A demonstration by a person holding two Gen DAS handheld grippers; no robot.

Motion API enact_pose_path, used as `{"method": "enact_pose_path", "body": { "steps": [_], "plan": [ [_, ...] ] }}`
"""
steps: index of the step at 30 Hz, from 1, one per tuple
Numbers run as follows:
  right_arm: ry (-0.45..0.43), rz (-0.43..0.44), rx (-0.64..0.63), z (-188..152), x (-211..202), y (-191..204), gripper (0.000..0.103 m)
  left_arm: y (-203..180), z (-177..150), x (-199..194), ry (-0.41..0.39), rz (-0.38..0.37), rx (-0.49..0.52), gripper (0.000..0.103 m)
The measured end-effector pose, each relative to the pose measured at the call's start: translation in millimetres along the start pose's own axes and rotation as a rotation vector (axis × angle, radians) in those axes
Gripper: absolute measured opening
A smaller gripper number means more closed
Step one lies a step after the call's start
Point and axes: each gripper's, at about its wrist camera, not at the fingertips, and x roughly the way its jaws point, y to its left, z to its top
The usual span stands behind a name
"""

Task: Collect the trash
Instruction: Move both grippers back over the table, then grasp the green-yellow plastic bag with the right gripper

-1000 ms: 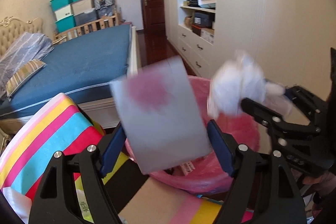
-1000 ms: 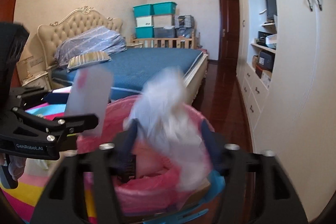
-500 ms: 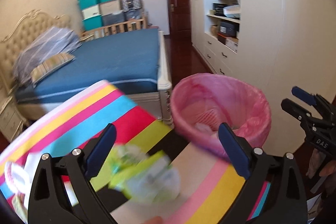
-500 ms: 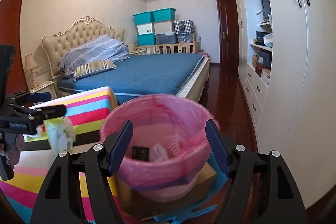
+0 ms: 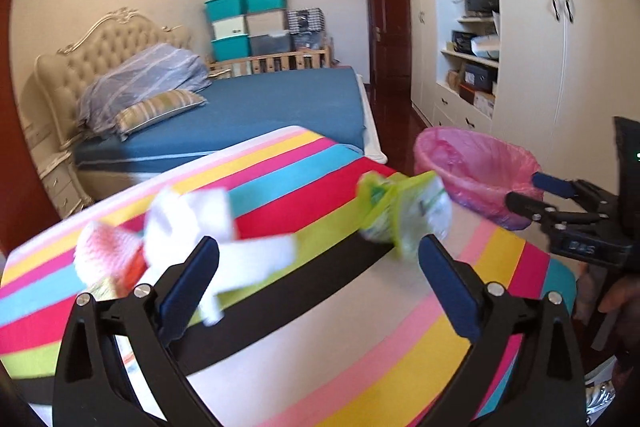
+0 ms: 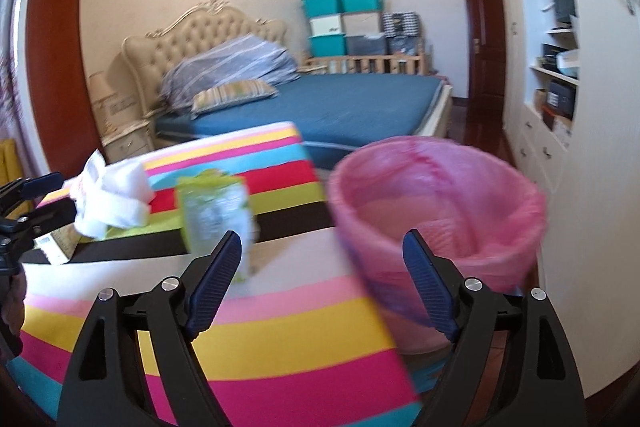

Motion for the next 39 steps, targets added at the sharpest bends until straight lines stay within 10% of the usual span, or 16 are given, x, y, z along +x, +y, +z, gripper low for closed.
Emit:
{"method": "enact_pose_path", "body": {
  "steps": [19,39],
  "plan": [
    [0.197,-0.015,-0.106,25.4,76.8,88.6,0.084,134.5,-68.8,-67.7,0.070,0.225,-0.188,0.098],
    [0.202,-0.039,-0.078,25.9,91.2,88.5,0.061,169.4,-71.3,-44.3,0.133,0.190,-0.298,0.098]
  ]
}}
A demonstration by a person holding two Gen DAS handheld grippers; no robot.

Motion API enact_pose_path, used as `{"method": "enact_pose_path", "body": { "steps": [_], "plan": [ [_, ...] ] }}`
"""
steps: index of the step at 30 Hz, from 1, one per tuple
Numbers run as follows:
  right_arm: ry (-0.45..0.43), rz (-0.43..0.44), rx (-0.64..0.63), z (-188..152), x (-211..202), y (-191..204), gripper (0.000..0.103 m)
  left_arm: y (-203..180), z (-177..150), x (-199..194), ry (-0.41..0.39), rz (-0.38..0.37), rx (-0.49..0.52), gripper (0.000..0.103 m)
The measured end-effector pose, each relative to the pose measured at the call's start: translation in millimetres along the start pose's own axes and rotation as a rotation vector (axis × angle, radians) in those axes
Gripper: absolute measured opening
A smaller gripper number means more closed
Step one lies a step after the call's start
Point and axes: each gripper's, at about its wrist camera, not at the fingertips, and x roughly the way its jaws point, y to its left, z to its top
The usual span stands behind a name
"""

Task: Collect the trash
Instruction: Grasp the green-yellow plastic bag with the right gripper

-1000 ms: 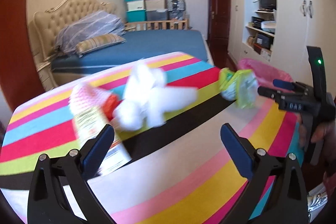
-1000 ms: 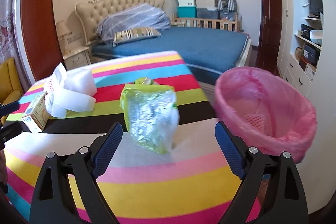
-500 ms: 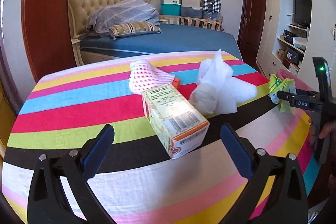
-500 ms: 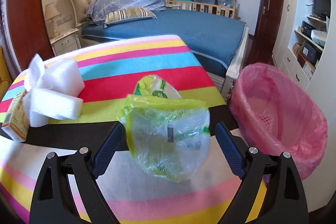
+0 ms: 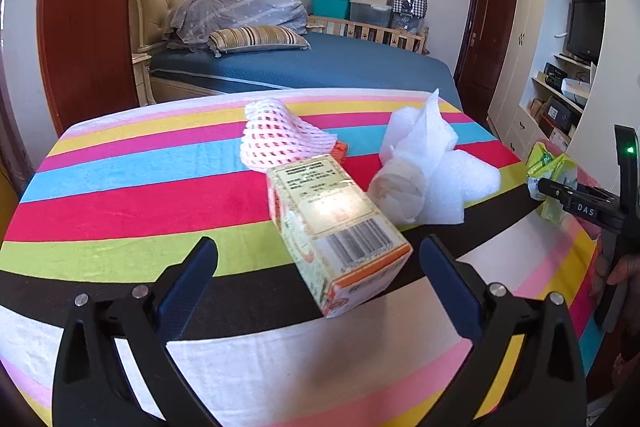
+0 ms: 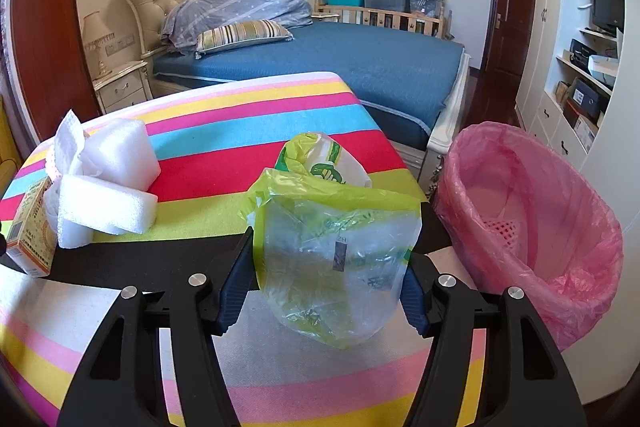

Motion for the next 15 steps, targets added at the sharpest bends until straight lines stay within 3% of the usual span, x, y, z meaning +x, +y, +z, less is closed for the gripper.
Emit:
{"method": "enact_pose_path", "body": {
  "steps": [9,12,15],
  "plan": [
    [-0.011,0.000,-0.018,-0.4,-3.0,5.4,0.061,-19.3,5.3,31.0,0.038,0.091,0.036,0.095],
    [-0.016,0.001,-0.030,-0.5,-4.1,7.2,0.061,-16.1,4.0,36.2,0.069,0.059,0.024,0.063],
    [-0.021,0.003,-0.031,-0.8,-5.2,7.2,0.061,-9.4,2.2,34.6,0.069,0.039,-0.007,0.059]
  ]
}}
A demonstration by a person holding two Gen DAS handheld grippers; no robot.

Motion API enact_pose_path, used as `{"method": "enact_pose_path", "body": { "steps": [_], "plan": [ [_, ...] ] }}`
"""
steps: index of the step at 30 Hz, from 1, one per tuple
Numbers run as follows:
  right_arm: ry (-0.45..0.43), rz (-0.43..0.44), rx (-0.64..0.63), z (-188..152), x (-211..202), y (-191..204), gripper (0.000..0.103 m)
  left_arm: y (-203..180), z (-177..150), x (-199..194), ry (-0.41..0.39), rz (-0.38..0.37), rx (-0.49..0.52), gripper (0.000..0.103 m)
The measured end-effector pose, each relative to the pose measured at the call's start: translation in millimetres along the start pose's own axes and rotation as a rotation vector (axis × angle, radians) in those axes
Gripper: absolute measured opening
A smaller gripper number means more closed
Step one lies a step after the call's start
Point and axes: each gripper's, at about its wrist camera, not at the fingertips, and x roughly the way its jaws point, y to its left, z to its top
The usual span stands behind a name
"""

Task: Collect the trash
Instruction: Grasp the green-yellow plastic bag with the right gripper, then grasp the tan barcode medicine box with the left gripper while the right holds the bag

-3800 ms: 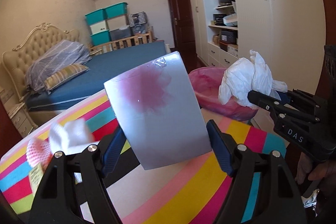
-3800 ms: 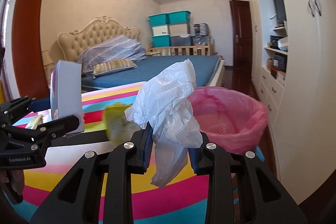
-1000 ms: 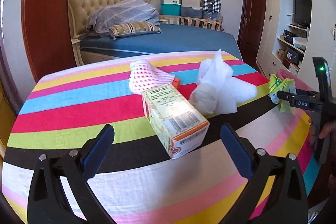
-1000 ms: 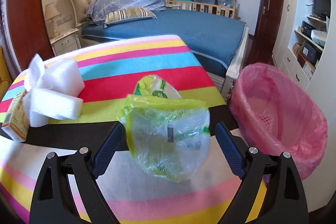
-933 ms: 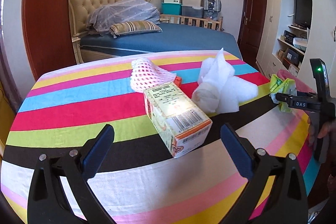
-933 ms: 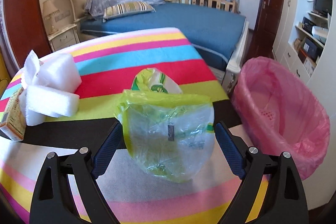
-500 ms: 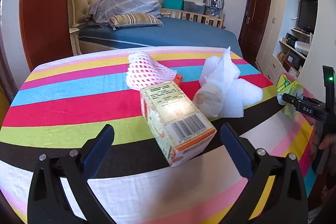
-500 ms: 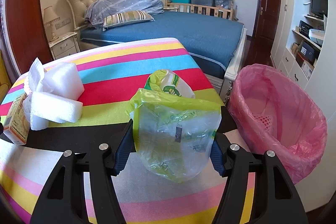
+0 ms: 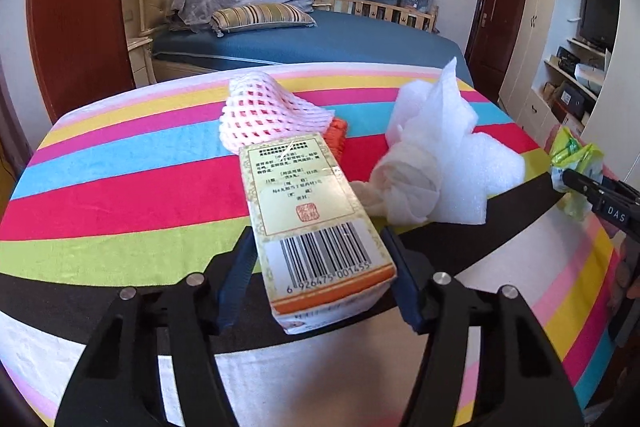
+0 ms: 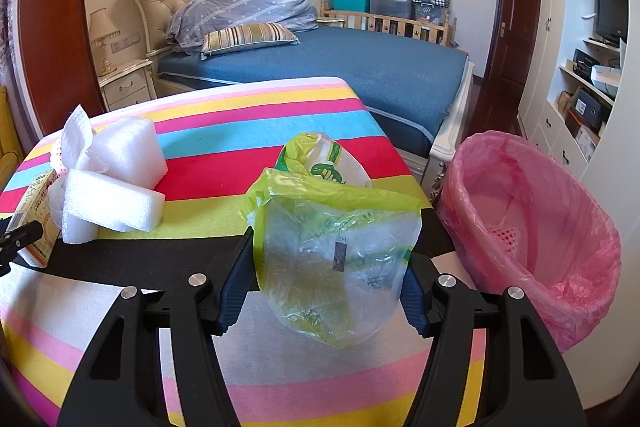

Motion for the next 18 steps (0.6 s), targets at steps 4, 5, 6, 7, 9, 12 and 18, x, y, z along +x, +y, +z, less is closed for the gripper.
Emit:
{"method": "enact_pose_path", "body": {
  "steps": [4,5,6,7,9,12,18],
  "plan": [
    [-0.013,0.013,0.015,-0.7,-3.2,-3.0,0.061,4.4,-4.8,-5.9,-0.013,0.002,-0.004,0.056],
    [-0.016,0.015,0.019,-1.1,-3.7,-3.8,0.060,5.8,-6.6,-8.0,-0.016,0.003,-0.007,0.056],
    [-0.021,0.020,0.025,-1.5,-5.5,-4.5,0.060,7.4,-8.2,-10.7,-0.022,0.002,-0.011,0.056],
    [-0.025,0.024,0.029,-2.2,-7.3,-4.7,0.060,9.0,-8.8,-12.6,-0.029,0.000,-0.014,0.055],
    [-0.032,0.033,0.033,-3.9,-10.8,-4.5,0.060,10.9,-13.2,-18.3,-0.044,0.004,-0.016,0.055],
    [-0.040,0.050,0.024,-8.7,-19.2,0.7,0.060,11.4,-17.7,-25.1,-0.062,0.002,-0.016,0.055],
    [-0.066,0.092,-0.012,-22.7,-42.9,16.7,0.060,2.2,-25.0,-36.2,-0.093,0.000,0.014,0.054]
  ]
}}
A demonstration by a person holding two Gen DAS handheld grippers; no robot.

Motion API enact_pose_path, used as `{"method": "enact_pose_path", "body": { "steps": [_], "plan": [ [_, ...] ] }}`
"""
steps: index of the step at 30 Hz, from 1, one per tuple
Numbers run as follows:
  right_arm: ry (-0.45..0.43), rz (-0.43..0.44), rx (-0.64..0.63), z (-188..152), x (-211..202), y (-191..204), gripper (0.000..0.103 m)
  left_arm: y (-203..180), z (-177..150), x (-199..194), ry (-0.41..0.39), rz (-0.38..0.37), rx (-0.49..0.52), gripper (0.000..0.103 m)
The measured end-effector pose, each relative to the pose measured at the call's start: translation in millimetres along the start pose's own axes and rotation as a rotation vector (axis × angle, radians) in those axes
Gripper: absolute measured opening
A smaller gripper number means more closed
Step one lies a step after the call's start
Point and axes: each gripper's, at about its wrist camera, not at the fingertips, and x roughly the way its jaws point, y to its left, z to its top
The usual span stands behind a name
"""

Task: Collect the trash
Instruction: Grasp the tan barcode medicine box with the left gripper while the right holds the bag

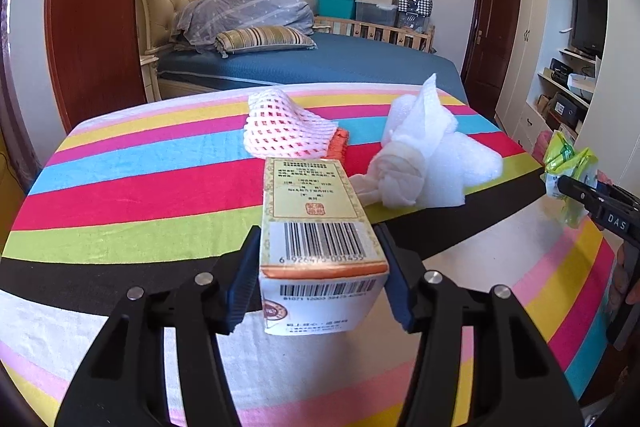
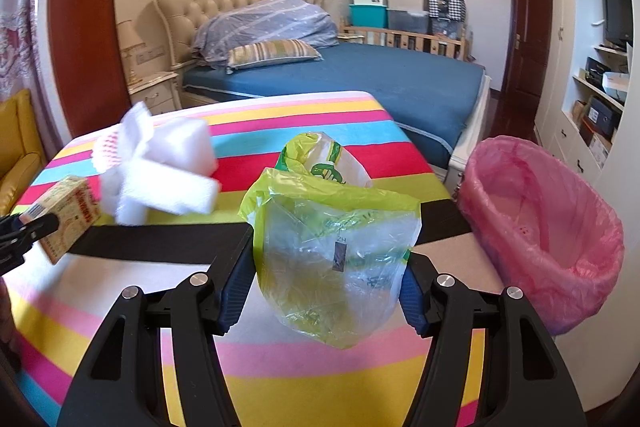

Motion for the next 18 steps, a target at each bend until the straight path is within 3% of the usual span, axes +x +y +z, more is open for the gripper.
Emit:
{"method": "enact_pose_path", "body": {
  "steps": [4,10,12,14,18],
  "plan": [
    [-0.017,0.021,0.002,-6.0,-13.1,6.8,0.060,-10.5,-3.8,-5.1,-0.001,-0.009,0.033,0.054],
    [-0.026,0.046,-0.021,-13.4,-24.2,20.9,0.060,-6.7,-5.4,7.2,0.099,-0.017,0.014,0.054],
    [-0.020,0.059,-0.023,-15.3,-25.1,25.1,0.060,-5.2,-4.4,11.5,0.115,-0.007,0.018,0.060],
    [-0.019,0.067,-0.026,-16.2,-24.9,27.7,0.060,-4.4,-2.1,15.0,0.116,0.001,0.009,0.079],
    [-0.009,0.076,-0.032,-18.6,-21.7,32.5,0.060,-5.6,5.0,24.5,0.122,0.009,0.014,0.080]
  ]
}}
